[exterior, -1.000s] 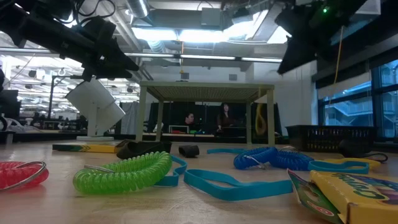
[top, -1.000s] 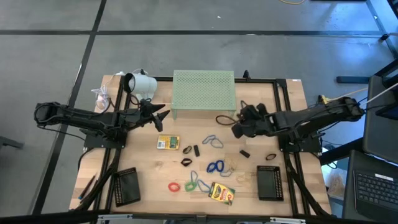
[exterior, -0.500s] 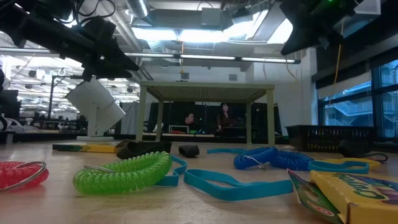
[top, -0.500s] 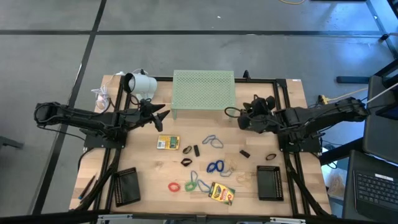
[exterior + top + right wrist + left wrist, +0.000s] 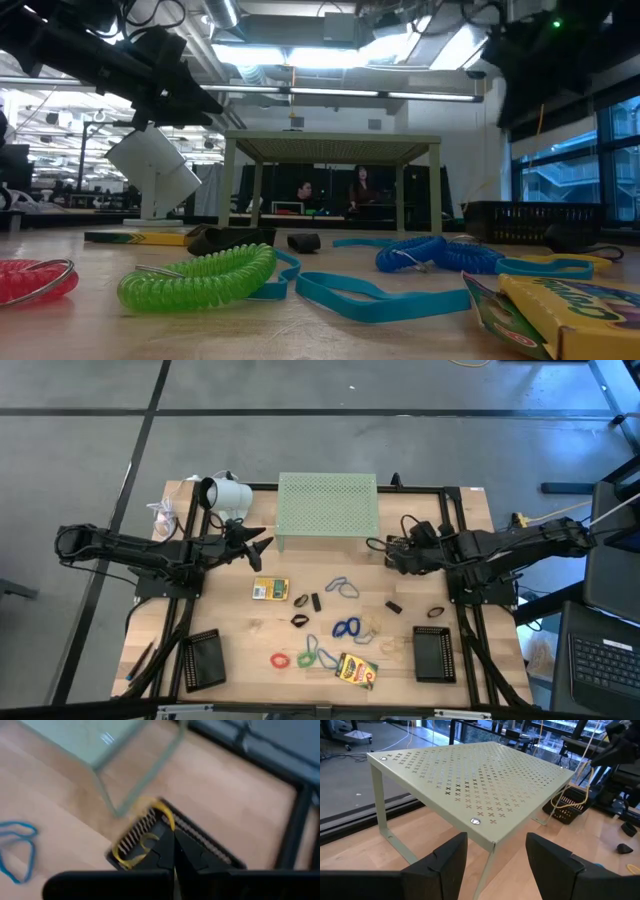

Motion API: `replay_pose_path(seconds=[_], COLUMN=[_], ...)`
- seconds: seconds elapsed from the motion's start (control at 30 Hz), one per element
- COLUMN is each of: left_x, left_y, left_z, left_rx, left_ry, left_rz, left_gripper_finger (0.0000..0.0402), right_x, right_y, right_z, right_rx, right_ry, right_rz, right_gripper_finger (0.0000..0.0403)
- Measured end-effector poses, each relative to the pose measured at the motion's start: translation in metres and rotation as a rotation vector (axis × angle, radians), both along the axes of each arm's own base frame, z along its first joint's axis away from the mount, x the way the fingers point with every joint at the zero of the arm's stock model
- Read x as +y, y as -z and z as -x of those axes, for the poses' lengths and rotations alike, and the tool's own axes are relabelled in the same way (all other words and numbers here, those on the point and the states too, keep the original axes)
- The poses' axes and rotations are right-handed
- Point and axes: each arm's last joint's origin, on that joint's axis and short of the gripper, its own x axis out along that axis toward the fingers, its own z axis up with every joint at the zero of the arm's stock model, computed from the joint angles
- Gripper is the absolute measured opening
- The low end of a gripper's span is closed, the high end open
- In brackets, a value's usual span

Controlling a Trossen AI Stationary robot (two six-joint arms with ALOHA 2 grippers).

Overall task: Pick & Place Office Desk Supplies
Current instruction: Put the yellow rubber band into the top right black bin

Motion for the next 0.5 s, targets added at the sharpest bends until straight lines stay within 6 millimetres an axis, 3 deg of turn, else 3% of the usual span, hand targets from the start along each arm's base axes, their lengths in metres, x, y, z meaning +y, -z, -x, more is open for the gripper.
replay_pose_path(seconds=[0.5], left_x=[0.0], left_y=[0.0], left_z=[0.0], left_rx=[-0.001], left_ry=[0.0], left_rz=[0.001], left_gripper_finger=[0.0198], right_x=[-0.003], right_y=[0.003], right_z=[0.013], right_rx=[0.073], right_ry=[0.106], right_rz=[-0.033], right_gripper_finger=[0.0001])
